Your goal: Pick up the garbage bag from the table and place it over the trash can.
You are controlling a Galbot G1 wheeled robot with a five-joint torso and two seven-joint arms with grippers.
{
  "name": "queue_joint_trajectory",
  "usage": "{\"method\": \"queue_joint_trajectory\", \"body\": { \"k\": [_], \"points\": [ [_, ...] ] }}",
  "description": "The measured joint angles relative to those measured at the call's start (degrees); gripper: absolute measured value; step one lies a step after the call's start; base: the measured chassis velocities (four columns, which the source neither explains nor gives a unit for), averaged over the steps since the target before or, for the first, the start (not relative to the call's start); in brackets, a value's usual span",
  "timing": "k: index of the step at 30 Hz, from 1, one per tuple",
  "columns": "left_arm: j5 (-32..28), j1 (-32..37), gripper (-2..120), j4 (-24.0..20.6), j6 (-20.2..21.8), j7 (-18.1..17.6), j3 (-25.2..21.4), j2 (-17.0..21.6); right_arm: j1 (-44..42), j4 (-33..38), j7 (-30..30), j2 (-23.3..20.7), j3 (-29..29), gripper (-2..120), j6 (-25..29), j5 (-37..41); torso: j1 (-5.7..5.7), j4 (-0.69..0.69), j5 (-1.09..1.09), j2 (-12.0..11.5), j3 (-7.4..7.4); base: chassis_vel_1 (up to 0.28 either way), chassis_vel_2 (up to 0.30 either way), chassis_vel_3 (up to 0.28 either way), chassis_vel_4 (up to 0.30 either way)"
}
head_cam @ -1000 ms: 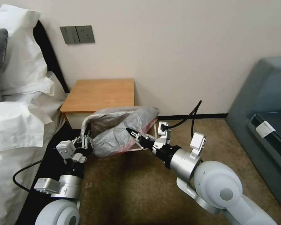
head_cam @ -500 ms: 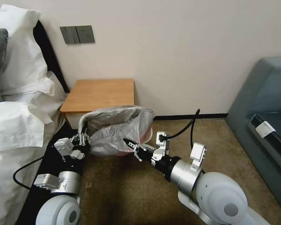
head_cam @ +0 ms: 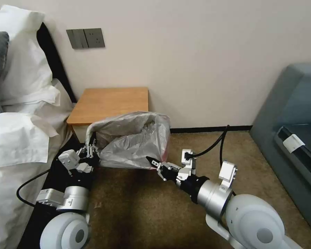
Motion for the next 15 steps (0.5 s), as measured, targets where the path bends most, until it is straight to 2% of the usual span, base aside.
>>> {"method": "queue_joint_trajectory", "body": {
  "k": [14,15],
  "points": [
    [-2.94,0.33,8,-1.29,0.74,-0.52,-0.26,0.31,-1.93,-1.11,-1.48,1.19,1.42,0,-0.83,-4.39,0.0,0.0,0.0,0.0,0.0,0.0,0.0,0.0,0.0],
    [-2.95,0.41,8,-1.29,0.74,-0.46,-0.26,0.32,-1.94,-1.13,-1.48,1.33,1.58,4,-0.99,-4.82,0.0,0.0,0.0,0.0,0.0,0.0,0.0,0.0,0.0]
  ]
}}
